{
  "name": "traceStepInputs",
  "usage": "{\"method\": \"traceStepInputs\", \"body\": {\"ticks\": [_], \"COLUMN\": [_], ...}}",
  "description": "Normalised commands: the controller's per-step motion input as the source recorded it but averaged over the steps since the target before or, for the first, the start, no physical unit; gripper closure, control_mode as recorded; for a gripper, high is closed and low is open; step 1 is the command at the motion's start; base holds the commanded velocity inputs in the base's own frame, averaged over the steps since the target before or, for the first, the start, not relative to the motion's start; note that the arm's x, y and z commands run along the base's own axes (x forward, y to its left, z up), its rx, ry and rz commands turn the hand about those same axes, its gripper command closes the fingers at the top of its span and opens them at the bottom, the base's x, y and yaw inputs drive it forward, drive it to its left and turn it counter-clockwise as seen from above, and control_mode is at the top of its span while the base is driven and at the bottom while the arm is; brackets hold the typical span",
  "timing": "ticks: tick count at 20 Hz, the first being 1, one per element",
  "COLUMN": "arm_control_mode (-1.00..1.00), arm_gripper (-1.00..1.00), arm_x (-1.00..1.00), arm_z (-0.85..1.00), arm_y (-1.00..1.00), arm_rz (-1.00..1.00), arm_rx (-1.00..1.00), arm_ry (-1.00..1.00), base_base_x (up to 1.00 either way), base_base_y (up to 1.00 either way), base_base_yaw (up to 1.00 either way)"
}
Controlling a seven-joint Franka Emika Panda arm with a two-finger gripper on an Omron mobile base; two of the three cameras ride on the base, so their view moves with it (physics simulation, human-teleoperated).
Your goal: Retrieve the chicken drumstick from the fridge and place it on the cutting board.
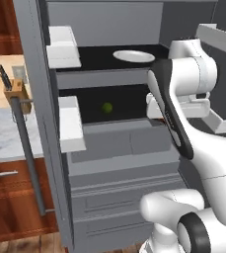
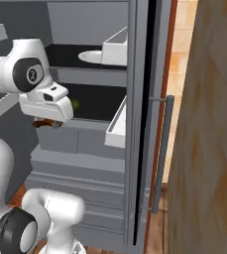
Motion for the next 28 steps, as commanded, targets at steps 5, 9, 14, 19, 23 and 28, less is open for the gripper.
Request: {"method": "traceStepInputs", "body": {"ticks": [5, 9, 14, 19, 23, 28], "arm_control_mode": [1.00, 1.00, 1.00, 1.00, 1.00, 1.00], "arm_gripper": [1.00, 1.00, 1.00, 1.00, 1.00, 1.00], "arm_x": [0.00, 0.00, 0.00, 0.00, 0.00, 0.00], "arm_z": [0.00, 0.00, 0.00, 0.00, 0.00, 0.00], "arm_y": [0.00, 0.00, 0.00, 0.00, 0.00, 0.00], "arm_rz": [0.00, 0.00, 0.00, 0.00, 0.00, 0.00], "arm_rx": [0.00, 0.00, 0.00, 0.00, 0.00, 0.00], "arm_ry": [0.00, 0.00, 0.00, 0.00, 0.00, 0.00], "base_base_x": [-0.57, -0.29, -0.18, -0.39, -0.59, -0.46], "base_base_y": [0.36, 0.80, 0.97, 0.93, 0.83, 0.86], "base_base_yaw": [-0.04, -0.11, -0.13, -0.16, -0.19, -0.16]}}
